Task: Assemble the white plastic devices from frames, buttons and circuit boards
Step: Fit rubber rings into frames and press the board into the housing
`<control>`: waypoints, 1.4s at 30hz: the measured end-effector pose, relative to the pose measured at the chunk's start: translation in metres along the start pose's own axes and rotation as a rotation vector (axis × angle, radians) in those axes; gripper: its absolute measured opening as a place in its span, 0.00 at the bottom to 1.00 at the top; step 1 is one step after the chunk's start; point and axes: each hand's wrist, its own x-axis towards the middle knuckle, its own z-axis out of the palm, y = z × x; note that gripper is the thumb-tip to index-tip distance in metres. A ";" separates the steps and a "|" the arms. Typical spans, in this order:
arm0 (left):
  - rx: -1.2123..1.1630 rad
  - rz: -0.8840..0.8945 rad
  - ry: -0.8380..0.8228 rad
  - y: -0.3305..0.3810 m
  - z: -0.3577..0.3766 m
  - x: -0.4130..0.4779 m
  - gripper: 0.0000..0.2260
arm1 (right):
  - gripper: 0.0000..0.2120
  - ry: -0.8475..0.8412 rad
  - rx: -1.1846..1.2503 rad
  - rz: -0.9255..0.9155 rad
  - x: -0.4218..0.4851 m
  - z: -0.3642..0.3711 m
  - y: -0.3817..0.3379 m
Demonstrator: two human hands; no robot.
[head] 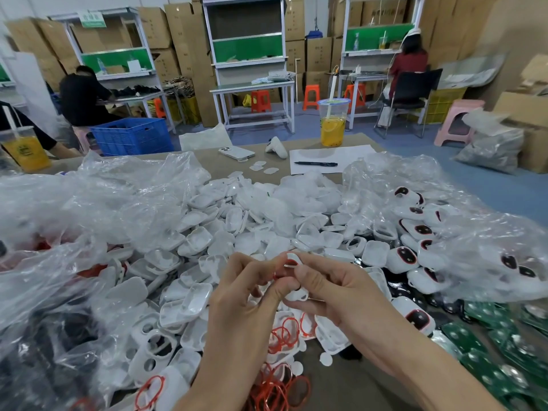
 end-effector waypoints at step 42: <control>-0.197 -0.189 -0.216 0.003 -0.009 0.014 0.12 | 0.13 0.101 -0.054 -0.064 0.003 0.002 0.003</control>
